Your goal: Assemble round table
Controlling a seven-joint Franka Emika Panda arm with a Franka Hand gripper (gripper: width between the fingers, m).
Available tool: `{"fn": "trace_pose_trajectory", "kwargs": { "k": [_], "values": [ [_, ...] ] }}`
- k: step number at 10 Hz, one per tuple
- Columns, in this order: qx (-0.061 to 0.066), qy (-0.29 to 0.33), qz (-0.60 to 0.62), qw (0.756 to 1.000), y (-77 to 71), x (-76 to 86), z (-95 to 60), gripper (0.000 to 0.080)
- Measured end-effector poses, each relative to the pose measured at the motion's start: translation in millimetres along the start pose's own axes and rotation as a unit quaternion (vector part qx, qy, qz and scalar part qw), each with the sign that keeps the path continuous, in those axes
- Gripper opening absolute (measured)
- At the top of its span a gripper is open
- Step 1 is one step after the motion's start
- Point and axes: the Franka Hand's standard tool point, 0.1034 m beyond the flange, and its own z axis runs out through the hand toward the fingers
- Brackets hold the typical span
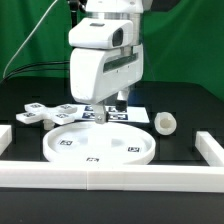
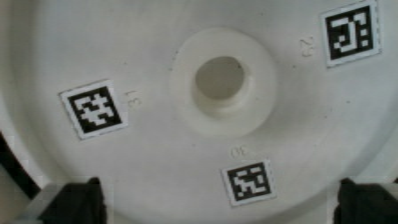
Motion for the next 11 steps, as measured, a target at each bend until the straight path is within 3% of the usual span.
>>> {"fn": "trace_pose_trajectory", "kwargs": {
  "k": [3,6,11],
  "values": [
    [0.009,-0.002,-0.010,1.000,8.7,-11.2,25.0,0.0649],
    [0.020,-0.005,-0.009,1.000,4.2,-14.2,41.4,0.0649],
    [0.030,-0.009,-0.005,0.999,-0.8,-20.3,52.3,0.0649]
  ]
}}
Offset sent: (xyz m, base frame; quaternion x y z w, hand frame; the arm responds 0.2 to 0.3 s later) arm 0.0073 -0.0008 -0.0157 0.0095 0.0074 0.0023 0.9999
